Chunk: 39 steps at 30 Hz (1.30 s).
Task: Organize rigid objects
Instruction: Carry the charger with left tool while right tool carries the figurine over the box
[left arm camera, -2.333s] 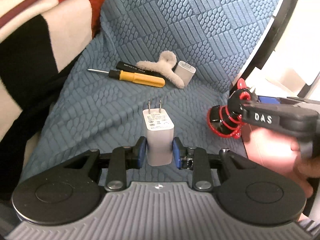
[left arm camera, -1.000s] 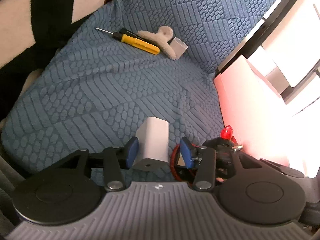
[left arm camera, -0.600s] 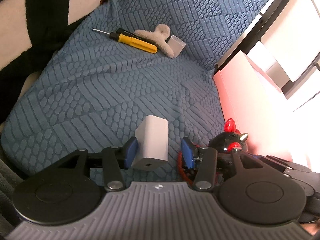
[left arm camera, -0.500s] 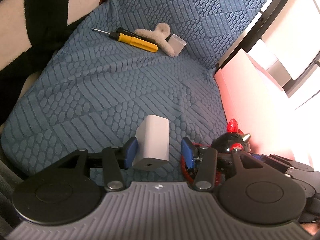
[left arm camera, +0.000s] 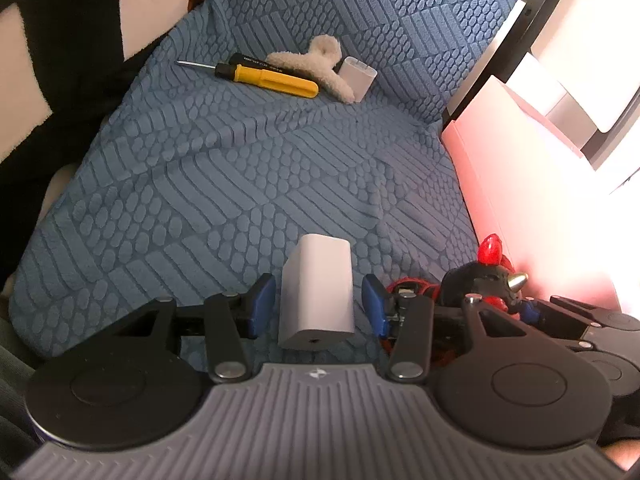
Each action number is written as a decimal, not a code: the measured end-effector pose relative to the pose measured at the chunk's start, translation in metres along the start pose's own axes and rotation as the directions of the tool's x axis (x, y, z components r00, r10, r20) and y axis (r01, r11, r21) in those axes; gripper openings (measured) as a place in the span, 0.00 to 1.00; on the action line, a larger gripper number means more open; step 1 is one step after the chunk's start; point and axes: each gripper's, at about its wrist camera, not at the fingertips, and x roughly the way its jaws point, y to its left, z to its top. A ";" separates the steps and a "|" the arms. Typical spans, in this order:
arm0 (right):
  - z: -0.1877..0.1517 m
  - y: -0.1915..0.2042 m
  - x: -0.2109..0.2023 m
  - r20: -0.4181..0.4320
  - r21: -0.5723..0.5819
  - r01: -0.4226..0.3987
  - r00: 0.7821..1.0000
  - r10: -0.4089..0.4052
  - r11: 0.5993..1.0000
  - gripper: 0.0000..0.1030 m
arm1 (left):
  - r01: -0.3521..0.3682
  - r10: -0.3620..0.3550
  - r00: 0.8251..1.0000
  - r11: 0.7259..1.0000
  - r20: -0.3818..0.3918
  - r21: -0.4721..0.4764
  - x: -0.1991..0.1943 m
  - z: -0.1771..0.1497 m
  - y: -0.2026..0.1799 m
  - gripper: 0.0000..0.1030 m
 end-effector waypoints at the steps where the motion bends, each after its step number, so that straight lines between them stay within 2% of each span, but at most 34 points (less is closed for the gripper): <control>1: 0.000 0.001 0.000 0.003 -0.001 0.001 1.000 -0.001 1.000 0.60 | -0.002 0.002 1.000 1.000 0.002 0.002 0.001 0.000 0.000 0.51; 4: 0.001 0.003 -0.003 0.016 -0.018 0.011 1.000 -0.010 1.000 0.60 | -0.001 0.001 1.000 1.000 0.002 0.000 0.002 0.001 0.000 0.42; 11: 0.002 0.003 -0.011 0.044 -0.030 0.036 0.998 -0.035 0.999 0.59 | -0.003 0.003 1.000 1.000 0.006 0.016 -0.009 0.002 -0.003 0.35; 21: 0.007 -0.004 -0.050 0.114 0.020 0.026 0.993 -0.028 0.999 0.59 | 0.027 -0.028 0.994 1.000 0.108 0.010 -0.057 0.016 -0.008 0.34; 31: 0.013 0.010 -0.127 0.234 0.014 0.004 0.972 -0.007 1.000 0.59 | 0.068 -0.064 0.982 0.998 0.178 -0.014 -0.121 0.020 -0.012 0.34; 39: 0.011 0.023 -0.179 0.286 -0.009 -0.029 0.958 0.031 1.000 0.59 | 0.100 -0.097 0.969 0.995 0.228 -0.002 -0.176 0.015 -0.028 0.34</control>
